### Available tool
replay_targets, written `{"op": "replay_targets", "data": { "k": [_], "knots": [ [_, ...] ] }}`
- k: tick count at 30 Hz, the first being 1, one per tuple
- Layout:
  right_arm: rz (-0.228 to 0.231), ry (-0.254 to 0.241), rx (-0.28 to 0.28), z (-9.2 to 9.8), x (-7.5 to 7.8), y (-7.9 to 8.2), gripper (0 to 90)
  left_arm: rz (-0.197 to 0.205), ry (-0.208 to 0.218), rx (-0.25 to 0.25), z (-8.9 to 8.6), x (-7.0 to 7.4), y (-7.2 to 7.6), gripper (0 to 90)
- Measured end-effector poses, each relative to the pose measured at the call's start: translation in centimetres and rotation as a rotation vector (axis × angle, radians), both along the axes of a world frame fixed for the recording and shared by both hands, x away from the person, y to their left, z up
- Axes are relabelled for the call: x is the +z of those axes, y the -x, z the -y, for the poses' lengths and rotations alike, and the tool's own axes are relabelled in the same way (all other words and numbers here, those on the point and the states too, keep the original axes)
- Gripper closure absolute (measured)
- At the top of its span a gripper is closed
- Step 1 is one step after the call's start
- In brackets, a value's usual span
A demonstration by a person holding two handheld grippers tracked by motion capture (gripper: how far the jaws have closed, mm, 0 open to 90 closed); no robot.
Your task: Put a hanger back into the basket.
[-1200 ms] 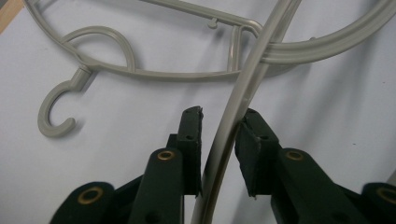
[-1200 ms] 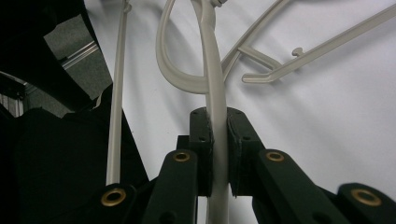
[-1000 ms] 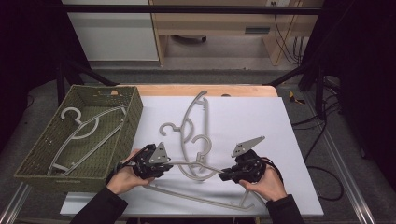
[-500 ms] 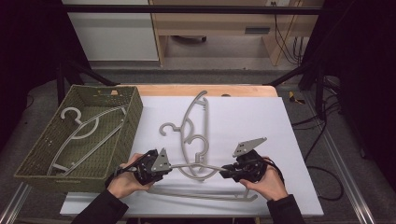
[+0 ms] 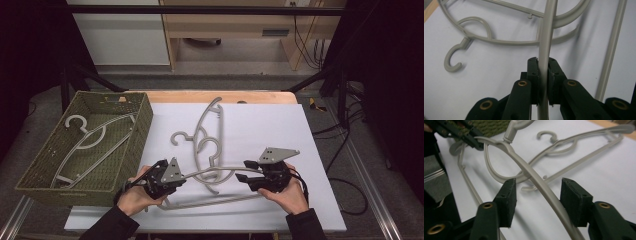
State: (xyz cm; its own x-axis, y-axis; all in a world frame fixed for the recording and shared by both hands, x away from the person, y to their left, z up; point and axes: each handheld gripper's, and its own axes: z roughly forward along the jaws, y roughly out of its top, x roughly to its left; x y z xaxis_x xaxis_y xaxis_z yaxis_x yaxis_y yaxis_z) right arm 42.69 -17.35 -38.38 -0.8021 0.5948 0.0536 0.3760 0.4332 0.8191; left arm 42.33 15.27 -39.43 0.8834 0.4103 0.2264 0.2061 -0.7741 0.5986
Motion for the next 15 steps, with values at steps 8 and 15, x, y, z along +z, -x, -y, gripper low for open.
{"op": "replay_targets", "data": {
  "k": [8, 15],
  "knots": [
    [0.104, -0.101, -0.119, 1.1, 0.5, 0.0, 27.9, 0.005, 0.026, 0.088, -0.7, 0.3, -0.4, 82.5],
    [0.145, -0.13, -0.19, 2.5, 0.7, 0.4, 16.9, 0.015, 0.051, 0.177, -1.2, 0.6, -0.7, 82.6]
  ]
}}
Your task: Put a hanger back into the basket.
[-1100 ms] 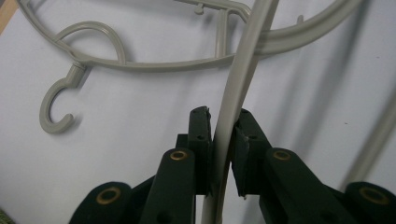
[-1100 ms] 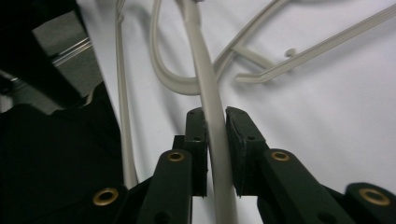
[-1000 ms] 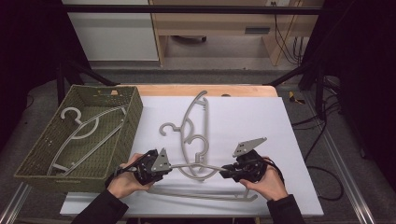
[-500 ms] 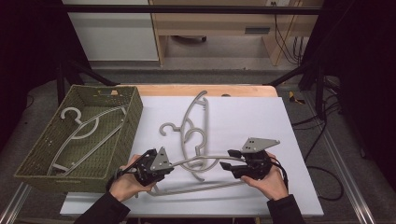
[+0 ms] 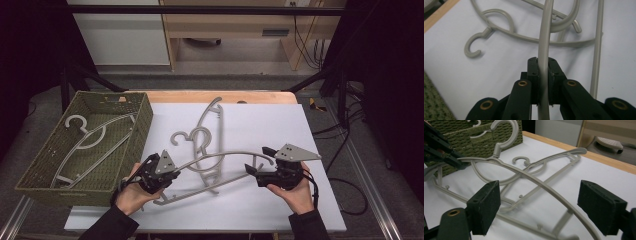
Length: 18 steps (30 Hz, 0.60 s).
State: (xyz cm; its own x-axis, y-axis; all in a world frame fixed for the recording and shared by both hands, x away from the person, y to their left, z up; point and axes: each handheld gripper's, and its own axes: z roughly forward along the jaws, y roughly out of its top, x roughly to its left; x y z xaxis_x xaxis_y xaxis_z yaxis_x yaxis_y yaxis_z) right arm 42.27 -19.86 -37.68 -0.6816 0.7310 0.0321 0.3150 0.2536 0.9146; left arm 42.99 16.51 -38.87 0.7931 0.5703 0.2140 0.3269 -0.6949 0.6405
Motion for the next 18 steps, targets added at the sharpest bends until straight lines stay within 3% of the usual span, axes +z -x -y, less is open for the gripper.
{"op": "replay_targets", "data": {
  "k": [7, 9, 18],
  "knots": [
    [0.006, -0.035, -0.052, 1.9, -0.4, 0.8, 14.7, 0.042, 0.066, 0.05, -0.9, 1.0, 0.1, 82.7],
    [0.006, -0.048, -0.078, 2.3, -0.5, 0.8, 12.3, 0.049, 0.059, 0.052, -1.5, 1.7, 0.1, 82.7],
    [-0.022, -0.028, -0.136, 3.2, -1.1, 0.5, 5.7, 0.104, 0.158, 0.113, -3.8, 4.0, 0.6, 82.7]
  ]
}}
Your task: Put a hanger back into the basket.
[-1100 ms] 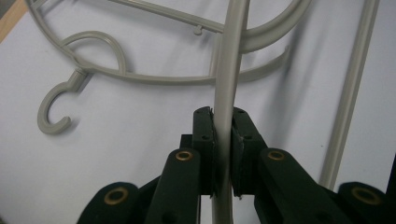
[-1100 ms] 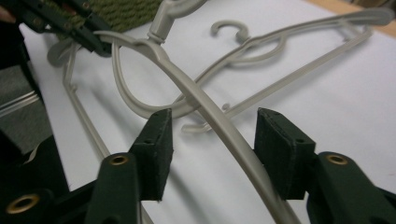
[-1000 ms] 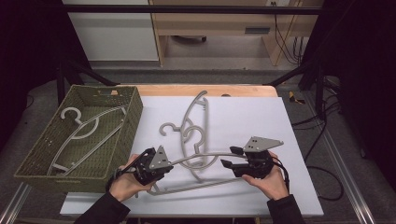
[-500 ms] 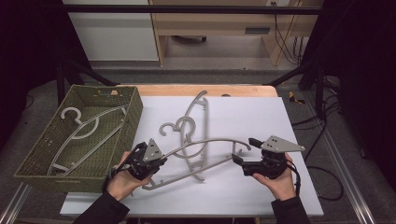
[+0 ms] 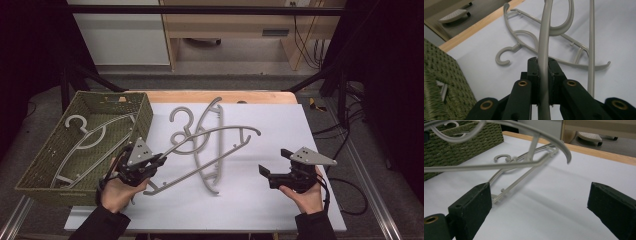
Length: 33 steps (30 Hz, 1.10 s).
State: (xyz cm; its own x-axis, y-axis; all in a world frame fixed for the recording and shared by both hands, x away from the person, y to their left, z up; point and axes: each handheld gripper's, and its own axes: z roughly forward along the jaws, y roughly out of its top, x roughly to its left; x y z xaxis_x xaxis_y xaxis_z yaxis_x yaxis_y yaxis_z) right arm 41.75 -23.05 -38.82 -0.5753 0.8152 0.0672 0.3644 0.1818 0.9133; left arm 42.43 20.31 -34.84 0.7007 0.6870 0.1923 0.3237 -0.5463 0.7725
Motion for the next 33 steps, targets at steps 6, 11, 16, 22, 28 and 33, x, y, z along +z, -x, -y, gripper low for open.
{"op": "replay_targets", "data": {
  "k": [6, 11, 16, 22, 28, 33],
  "knots": [
    [-0.002, -0.002, -0.014, 0.2, -0.2, -0.1, 4.2, 0.045, 0.053, 0.044, -1.5, 1.6, 0.3, 82.6],
    [-0.005, 0.001, -0.021, 0.2, -0.3, -0.2, 3.6, 0.082, 0.082, 0.065, -3.0, 3.1, 0.4, 82.7],
    [-0.004, -0.006, -0.031, 0.3, -0.3, -0.2, 2.9, 0.098, 0.11, 0.093, -4.4, 4.4, 0.1, 82.7],
    [0.004, -0.013, -0.038, 0.5, -0.2, -0.1, 3.0, 0.113, 0.112, 0.127, -6.3, 5.8, -0.5, 82.6],
    [-0.001, -0.011, -0.04, 0.4, -0.2, -0.2, 3.0, 0.125, 0.1, 0.171, -8.9, 7.1, -1.3, 82.6],
    [-0.004, -0.008, -0.046, 0.5, -0.3, -0.2, 3.0, 0.129, 0.087, 0.224, -11.7, 7.5, -2.1, 82.6]
  ]
}}
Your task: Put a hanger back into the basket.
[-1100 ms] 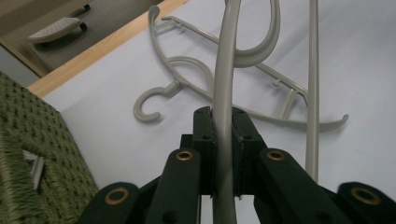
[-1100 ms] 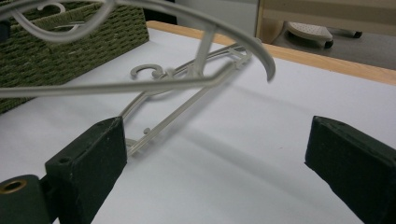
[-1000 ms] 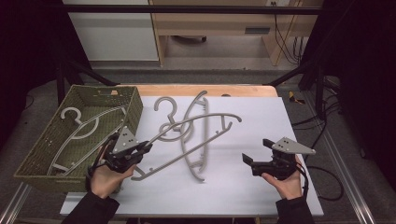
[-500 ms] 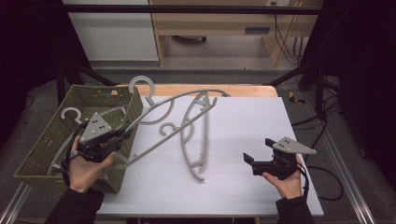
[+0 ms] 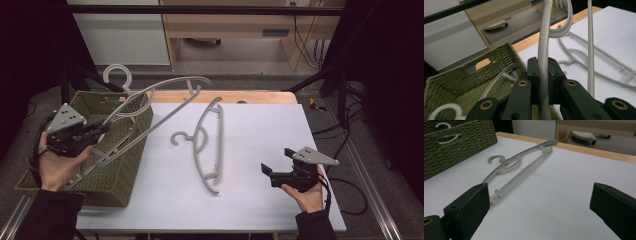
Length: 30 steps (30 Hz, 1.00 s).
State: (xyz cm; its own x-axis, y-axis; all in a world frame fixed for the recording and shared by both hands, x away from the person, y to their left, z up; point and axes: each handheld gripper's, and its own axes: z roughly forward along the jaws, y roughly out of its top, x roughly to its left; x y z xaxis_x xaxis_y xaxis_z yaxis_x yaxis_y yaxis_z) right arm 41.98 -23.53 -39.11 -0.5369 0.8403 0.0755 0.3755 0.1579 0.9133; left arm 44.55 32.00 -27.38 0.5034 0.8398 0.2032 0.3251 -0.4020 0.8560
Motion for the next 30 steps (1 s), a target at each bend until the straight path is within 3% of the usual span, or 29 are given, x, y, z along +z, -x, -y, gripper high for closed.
{"op": "replay_targets", "data": {
  "k": [5, 12, 30],
  "knots": [
    [-0.001, -0.002, 0.001, 0.0, 0.0, 0.0, 3.0, -0.004, 0.015, 0.064, -2.9, -0.4, -0.8, 82.6],
    [-0.005, 0.001, 0.0, 0.0, -0.1, -0.1, 3.0, -0.027, 0.002, 0.127, -6.4, -1.8, -1.4, 82.6],
    [-0.013, 0.012, -0.003, -0.1, -0.2, -0.2, 2.7, -0.07, -0.015, 0.194, -11.9, -4.3, -1.4, 82.6]
  ]
}}
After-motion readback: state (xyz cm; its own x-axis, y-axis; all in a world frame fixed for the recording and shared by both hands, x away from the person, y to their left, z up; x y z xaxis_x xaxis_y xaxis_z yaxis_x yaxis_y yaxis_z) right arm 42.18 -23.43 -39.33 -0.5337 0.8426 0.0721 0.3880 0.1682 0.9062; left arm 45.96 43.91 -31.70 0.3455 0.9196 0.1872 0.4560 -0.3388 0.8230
